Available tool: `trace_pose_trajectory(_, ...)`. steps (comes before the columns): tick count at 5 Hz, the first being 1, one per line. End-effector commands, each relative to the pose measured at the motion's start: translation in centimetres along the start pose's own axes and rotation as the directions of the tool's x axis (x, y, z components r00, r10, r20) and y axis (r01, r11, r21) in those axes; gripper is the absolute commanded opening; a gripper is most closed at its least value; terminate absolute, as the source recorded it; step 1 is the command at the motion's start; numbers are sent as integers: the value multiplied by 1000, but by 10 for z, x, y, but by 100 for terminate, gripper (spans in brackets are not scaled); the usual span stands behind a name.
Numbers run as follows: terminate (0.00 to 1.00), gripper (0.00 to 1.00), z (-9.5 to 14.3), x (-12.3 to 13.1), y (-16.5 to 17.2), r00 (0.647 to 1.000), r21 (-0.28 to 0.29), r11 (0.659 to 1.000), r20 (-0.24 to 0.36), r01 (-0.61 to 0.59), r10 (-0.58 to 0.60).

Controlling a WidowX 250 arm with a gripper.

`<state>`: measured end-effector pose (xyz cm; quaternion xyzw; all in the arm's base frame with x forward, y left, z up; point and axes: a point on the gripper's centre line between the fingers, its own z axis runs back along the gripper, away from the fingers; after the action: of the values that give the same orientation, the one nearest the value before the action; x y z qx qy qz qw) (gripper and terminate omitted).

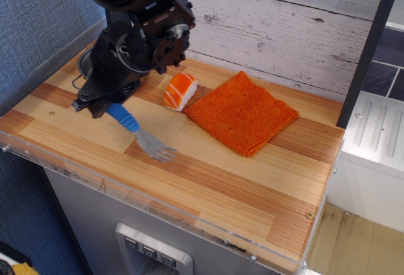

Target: Move the stirring spoon to edge to other side of the table.

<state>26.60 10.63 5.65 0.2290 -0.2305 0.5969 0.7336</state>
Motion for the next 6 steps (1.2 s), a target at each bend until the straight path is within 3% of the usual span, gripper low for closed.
trace_pose_trajectory(1,0,0,-10,-26,-13,998,-70,995,-13,-66,66)
trace_pose_trajectory(3,0,0,-25,-38,-20,997,-91,994,-30,-68,66)
trace_pose_trajectory(4,0,100,-19,-36,-21,995,-91,993,-70,-77,71)
trace_pose_trajectory(6,0,100,-14,-27,-25,996,-131,989,-70,-64,55)
